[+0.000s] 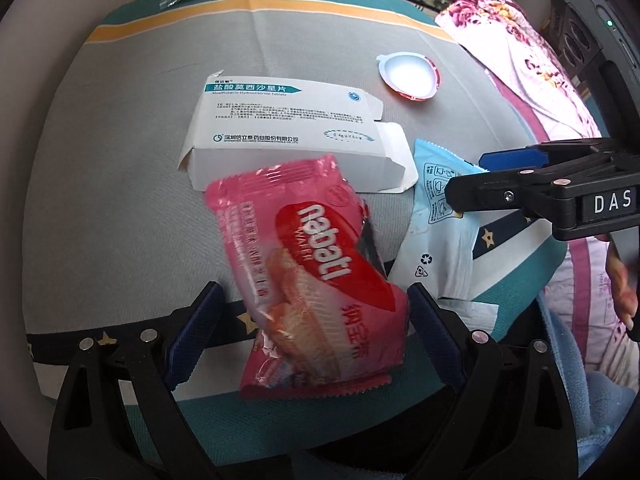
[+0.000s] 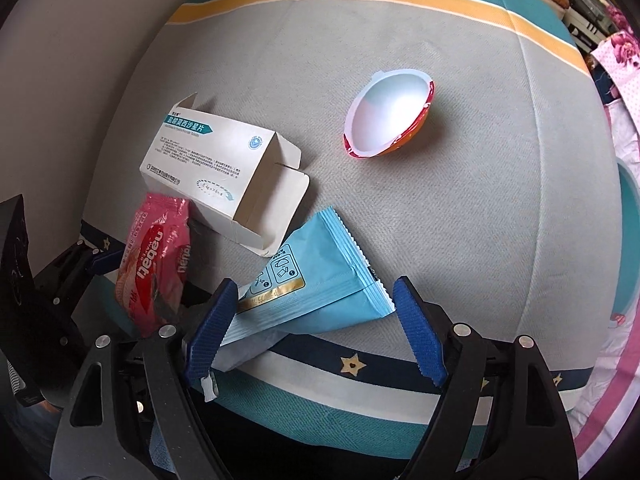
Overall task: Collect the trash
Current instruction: 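Grasp the pink nabati wafer pack with left tool while right tool grasps blue wrapper, then carry wafer pack and blue wrapper over the teal bin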
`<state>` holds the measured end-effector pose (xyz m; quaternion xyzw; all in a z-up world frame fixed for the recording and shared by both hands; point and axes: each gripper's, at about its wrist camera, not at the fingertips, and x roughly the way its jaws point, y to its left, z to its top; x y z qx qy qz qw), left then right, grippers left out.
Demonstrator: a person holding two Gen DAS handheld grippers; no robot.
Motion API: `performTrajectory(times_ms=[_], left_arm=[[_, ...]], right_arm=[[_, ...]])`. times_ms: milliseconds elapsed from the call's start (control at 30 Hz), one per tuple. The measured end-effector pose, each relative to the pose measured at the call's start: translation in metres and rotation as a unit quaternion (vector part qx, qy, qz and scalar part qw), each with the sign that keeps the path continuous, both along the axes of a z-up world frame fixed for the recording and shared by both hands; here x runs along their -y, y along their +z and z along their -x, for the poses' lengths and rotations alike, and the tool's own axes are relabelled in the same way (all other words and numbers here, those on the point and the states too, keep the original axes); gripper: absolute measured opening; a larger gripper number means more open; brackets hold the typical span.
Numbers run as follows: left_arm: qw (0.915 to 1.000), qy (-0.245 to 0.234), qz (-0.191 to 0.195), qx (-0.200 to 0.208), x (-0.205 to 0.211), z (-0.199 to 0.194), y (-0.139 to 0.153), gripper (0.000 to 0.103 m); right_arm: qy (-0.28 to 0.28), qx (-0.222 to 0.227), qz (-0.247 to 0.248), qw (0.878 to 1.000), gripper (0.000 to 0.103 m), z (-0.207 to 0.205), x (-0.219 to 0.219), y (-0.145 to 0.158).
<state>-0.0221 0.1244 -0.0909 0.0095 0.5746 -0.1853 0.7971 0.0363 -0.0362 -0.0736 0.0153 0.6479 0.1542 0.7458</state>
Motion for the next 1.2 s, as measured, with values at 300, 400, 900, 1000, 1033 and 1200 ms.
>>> performTrajectory(times_ms=[300, 400, 900, 1000, 1033, 1200], left_arm=[[0.9998, 0.007, 0.003, 0.021, -0.004, 0.002, 0.005, 0.057], [0.9997, 0.008, 0.006, 0.020, -0.003, -0.002, 0.006, 0.054], [0.9993, 0.022, 0.023, 0.018, -0.015, -0.006, 0.006, 0.054], [0.9989, 0.030, 0.031, 0.014, -0.020, -0.007, 0.005, 0.054], [0.9989, 0.032, 0.031, 0.014, -0.020, -0.007, 0.006, 0.054], [0.9988, 0.029, 0.038, 0.012, -0.014, -0.006, 0.011, 0.054]], right_arm=[[-0.014, 0.004, 0.005, 1.000, 0.073, 0.003, 0.011, -0.001], [-0.041, 0.002, -0.006, 0.999, 0.073, 0.003, 0.025, 0.004], [-0.060, -0.036, -0.034, 0.997, 0.075, 0.013, 0.017, -0.005], [-0.047, -0.032, -0.028, 0.998, 0.057, 0.012, 0.013, -0.009], [-0.044, -0.036, -0.028, 0.998, 0.051, 0.012, 0.012, -0.012], [-0.027, -0.018, -0.034, 0.999, 0.034, 0.013, 0.019, -0.006]])
